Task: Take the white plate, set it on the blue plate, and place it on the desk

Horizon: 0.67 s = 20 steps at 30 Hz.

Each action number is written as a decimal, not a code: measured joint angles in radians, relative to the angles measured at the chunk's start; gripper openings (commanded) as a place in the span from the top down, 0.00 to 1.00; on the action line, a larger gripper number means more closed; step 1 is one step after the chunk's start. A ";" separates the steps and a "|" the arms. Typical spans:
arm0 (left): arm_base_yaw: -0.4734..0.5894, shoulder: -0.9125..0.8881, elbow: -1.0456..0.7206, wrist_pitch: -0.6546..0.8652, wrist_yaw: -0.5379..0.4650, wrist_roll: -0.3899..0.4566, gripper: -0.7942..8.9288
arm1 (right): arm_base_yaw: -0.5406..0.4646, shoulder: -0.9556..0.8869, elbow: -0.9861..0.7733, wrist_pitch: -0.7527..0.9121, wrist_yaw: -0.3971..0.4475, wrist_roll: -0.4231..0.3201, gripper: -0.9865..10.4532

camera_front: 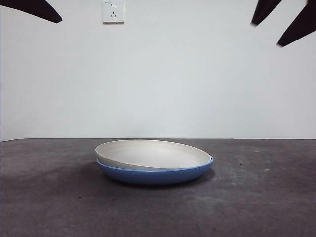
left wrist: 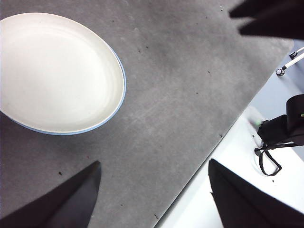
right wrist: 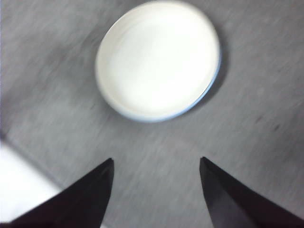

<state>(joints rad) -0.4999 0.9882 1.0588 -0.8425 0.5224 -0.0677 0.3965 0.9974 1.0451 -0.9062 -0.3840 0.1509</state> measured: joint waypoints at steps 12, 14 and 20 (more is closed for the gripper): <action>0.000 0.000 0.000 -0.001 0.000 0.000 0.54 | 0.040 -0.105 0.000 -0.151 -0.043 -0.048 0.66; 0.000 0.000 0.000 -0.002 0.000 0.000 0.54 | 0.040 -0.105 0.000 -0.150 -0.043 -0.050 0.66; 0.000 0.000 0.000 -0.003 0.000 0.000 0.55 | 0.040 -0.105 0.000 -0.150 -0.043 -0.050 0.66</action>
<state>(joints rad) -0.4999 0.9882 1.0588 -0.8455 0.5224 -0.0677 0.4370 0.8928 1.0451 -1.0557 -0.4267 0.1009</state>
